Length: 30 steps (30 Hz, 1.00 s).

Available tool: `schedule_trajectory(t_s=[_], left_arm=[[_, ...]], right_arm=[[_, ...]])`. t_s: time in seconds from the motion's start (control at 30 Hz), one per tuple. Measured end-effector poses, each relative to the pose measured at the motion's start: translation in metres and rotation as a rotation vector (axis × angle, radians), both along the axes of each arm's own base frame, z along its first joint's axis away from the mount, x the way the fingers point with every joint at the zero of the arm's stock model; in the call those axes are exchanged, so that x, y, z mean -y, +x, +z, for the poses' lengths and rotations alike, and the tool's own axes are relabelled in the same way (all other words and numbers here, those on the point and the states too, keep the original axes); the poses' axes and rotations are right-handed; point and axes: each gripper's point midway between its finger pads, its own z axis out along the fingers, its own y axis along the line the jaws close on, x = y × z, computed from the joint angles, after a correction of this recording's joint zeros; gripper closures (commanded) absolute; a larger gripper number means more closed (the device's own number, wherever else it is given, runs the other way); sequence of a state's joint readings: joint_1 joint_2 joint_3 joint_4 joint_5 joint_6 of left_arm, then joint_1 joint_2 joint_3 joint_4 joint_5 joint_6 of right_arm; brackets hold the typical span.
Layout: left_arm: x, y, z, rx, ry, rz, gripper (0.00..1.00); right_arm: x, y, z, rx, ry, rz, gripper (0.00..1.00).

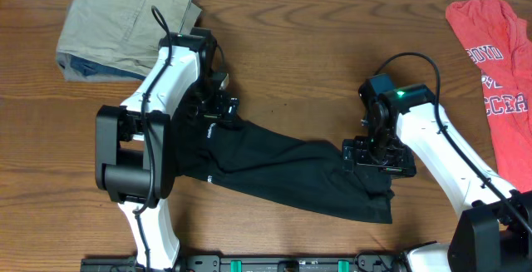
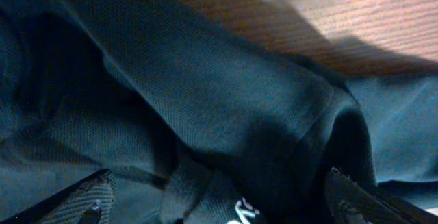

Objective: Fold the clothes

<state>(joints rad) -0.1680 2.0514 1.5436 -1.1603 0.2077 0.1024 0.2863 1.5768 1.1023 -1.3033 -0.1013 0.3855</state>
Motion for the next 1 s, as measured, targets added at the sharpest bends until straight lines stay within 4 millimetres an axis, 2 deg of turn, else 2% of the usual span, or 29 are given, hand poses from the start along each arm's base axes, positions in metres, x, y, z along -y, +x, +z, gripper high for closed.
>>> schedule_trajectory(t_s=[0.2, 0.3, 0.47, 0.67, 0.9, 1.0], left_arm=[[-0.008, 0.006, 0.019, -0.003, -0.064, 0.058, 0.01], [-0.010, 0.001, 0.033, -0.002, -0.085, 0.062, 0.01], [0.003, -0.007, 0.047, 0.007, -0.113, 0.004, 0.01], [0.017, -0.018, 0.040, -0.017, -0.116, -0.041, 0.01], [0.018, -0.035, 0.023, -0.070, -0.106, -0.042, 0.01], [0.017, -0.035, 0.019, -0.068, -0.106, -0.042, 0.09]], right_arm=[[0.000, 0.000, 0.000, 0.001, 0.000, 0.000, 0.01], [-0.001, 0.003, -0.001, 0.013, 0.004, 0.000, 0.01], [-0.002, 0.006, -0.001, 0.026, 0.010, 0.000, 0.01], [-0.003, 0.007, -0.001, 0.030, 0.013, 0.000, 0.01], [-0.003, 0.007, -0.001, 0.030, 0.014, -0.001, 0.01], [-0.003, 0.007, -0.001, 0.030, 0.013, -0.001, 0.01]])
